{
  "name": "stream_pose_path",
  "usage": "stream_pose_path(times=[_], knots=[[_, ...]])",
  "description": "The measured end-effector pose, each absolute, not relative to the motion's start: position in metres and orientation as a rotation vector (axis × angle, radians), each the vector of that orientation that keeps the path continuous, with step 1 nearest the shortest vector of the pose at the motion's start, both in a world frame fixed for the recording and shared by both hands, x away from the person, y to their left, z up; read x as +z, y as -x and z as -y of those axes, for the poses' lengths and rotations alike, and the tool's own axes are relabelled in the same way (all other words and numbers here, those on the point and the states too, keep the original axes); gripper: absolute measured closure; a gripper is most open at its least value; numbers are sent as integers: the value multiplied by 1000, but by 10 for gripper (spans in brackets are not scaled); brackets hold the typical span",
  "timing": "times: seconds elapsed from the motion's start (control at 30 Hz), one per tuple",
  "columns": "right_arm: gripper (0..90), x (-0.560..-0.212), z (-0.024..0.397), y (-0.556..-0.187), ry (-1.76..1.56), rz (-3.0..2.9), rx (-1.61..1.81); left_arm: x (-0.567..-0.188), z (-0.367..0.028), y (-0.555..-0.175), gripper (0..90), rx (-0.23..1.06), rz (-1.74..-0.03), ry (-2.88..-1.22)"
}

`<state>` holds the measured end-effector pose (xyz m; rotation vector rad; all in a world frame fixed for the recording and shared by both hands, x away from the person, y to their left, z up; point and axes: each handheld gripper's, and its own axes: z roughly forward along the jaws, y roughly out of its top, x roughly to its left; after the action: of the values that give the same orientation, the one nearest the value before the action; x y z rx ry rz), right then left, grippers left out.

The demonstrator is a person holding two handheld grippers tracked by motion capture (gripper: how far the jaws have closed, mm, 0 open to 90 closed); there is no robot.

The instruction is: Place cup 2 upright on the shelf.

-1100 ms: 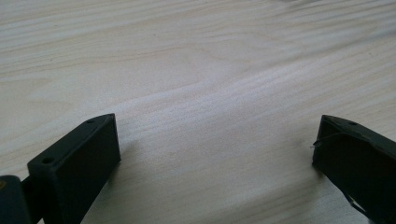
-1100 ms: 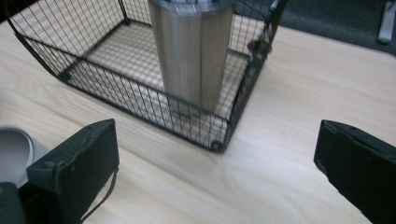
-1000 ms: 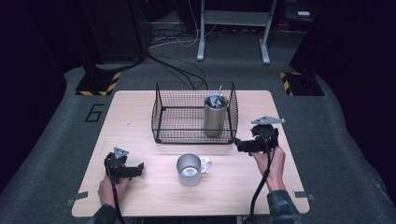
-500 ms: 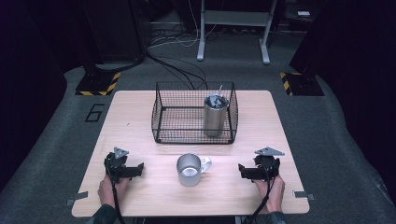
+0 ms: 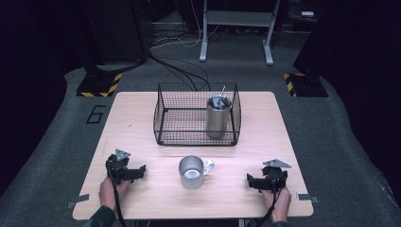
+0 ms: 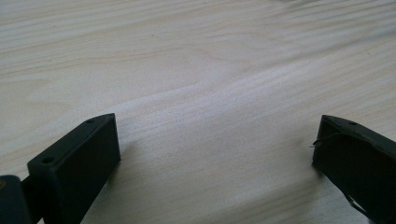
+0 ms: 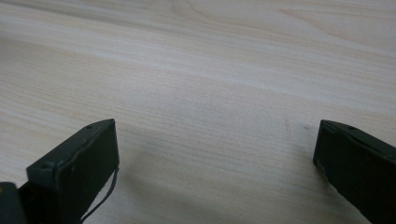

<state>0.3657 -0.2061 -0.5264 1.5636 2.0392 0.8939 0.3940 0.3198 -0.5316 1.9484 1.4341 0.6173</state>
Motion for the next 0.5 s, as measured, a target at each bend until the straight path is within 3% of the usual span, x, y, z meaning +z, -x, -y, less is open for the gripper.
stream_pose_path(times=[0.5], knots=[[0, -530, 208, -365, -1474, -2071, 878, -530, -322, -388, 1, 594, -1425, -1976]])
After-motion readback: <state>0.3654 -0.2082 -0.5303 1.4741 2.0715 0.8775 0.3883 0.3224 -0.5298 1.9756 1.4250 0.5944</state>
